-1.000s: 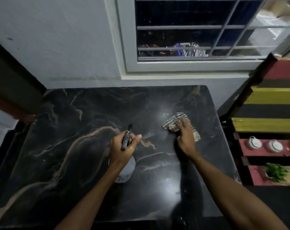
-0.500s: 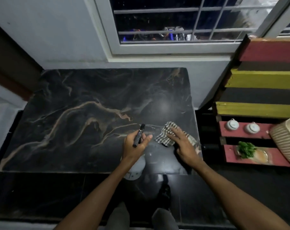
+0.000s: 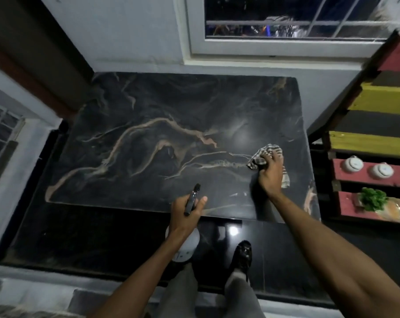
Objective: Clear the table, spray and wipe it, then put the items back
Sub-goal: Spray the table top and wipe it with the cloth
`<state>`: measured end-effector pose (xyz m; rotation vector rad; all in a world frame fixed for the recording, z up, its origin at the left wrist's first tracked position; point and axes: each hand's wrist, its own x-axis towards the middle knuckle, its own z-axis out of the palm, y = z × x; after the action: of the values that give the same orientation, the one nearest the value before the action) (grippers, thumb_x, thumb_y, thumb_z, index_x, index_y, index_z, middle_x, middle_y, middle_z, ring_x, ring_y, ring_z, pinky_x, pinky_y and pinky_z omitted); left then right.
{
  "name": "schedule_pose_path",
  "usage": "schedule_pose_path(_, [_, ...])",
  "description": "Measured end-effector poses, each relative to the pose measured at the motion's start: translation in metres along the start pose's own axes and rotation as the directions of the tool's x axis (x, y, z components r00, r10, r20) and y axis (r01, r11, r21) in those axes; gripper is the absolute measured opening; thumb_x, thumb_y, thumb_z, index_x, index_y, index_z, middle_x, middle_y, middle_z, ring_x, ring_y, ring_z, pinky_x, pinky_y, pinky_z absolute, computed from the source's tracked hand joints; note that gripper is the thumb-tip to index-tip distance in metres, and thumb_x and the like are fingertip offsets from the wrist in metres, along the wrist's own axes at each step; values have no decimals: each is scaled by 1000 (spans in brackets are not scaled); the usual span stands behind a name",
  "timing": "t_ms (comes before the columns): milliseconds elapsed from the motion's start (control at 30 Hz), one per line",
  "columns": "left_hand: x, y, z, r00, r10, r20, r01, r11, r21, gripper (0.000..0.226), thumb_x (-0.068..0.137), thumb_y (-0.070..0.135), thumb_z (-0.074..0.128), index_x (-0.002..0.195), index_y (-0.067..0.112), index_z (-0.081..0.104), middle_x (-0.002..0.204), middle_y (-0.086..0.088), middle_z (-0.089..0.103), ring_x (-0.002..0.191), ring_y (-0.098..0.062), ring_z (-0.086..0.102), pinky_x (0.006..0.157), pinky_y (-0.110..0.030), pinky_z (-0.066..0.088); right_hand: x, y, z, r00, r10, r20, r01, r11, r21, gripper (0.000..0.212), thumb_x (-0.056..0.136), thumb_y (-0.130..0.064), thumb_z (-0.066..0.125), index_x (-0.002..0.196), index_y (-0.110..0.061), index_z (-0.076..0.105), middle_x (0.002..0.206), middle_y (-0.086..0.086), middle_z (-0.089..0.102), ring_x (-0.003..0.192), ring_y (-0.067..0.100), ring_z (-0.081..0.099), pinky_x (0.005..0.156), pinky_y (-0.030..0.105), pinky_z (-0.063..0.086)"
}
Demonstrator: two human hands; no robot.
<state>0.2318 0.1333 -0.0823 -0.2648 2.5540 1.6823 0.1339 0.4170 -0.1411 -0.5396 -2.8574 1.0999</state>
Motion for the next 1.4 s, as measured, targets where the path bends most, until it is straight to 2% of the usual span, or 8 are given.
schedule_pose_path(367, [23, -51, -122, 989, -21, -146, 23, 1000, 11, 60, 81, 48, 70, 56, 1, 42, 49, -15, 49, 49, -16, 45, 53, -39, 46, -53, -164, 144, 946, -260, 192, 245, 965, 96, 56, 75, -5, 55, 131, -8, 63, 153, 23, 41, 144, 42, 33, 121, 52, 23])
schedule_pose_path(500, [34, -56, -154, 987, 34, -158, -33, 999, 9, 60, 82, 48, 70, 58, 0, 45, 51, -17, 49, 49, -22, 48, 55, -43, 47, -123, -181, 179, 696, -594, 403, 615, 783, 93, 66, 76, 0, 51, 141, -11, 54, 160, 16, 32, 149, 41, 24, 123, 52, 20])
schedule_pose_path(767, [35, -47, -140, 987, 51, -151, -50, 999, 12, 44, 89, 22, 78, 58, 14, 48, 50, -3, 50, 48, -18, 50, 55, -36, 47, -164, -148, 154, 674, -596, 436, 646, 762, 42, 82, 72, 8, 65, 147, -19, 47, 166, 7, 23, 154, 32, 13, 125, 46, 18])
schedule_pose_path(933, [15, -34, -94, 999, -18, -42, 15, 997, -72, 53, 81, 49, 73, 63, 5, 50, 55, -25, 53, 46, -22, 48, 48, -42, 47, -137, -62, 72, 993, -109, 40, 109, 994, 10, 77, 71, 7, 50, 144, -18, 52, 165, 8, 24, 154, 31, 16, 121, 55, 22])
schedule_pose_path(1067, [-6, -14, -51, 997, 21, 71, -18, 999, -49, 47, 90, 29, 76, 63, 1, 51, 52, -19, 52, 41, -19, 47, 48, -37, 45, -179, -56, 66, 889, -402, 221, 409, 912, 13, 70, 81, 6, 49, 147, -20, 48, 166, 4, 23, 154, 32, 14, 126, 43, 15])
schedule_pose_path(1167, [-16, 3, -17, 988, 25, 152, -17, 998, -57, 40, 91, 16, 75, 65, -4, 52, 52, -17, 54, 39, -10, 48, 47, -29, 43, -157, -12, 16, 966, -221, 134, 213, 974, 73, 69, 81, 6, 45, 146, -18, 48, 161, -8, 24, 154, 27, 18, 122, 19, 16])
schedule_pose_path(1300, [-24, 23, 21, 981, 15, 193, -2, 998, -69, 38, 91, 16, 76, 66, -4, 54, 53, -10, 59, 38, -7, 51, 46, -27, 43, -131, 43, -35, 991, 78, -109, -65, 991, 119, 81, 62, -4, 40, 141, -13, 56, 162, 10, 29, 152, 28, 21, 122, 51, 22])
schedule_pose_path(1400, [-27, 36, 46, 971, 41, 234, -31, 998, -46, 39, 90, 17, 76, 66, -3, 54, 55, -18, 60, 39, -6, 52, 47, -27, 44, -163, 45, -29, 991, -134, 18, 133, 989, 68, 71, 77, -9, 34, 145, -18, 51, 165, 7, 25, 155, 26, 11, 126, 45, 15])
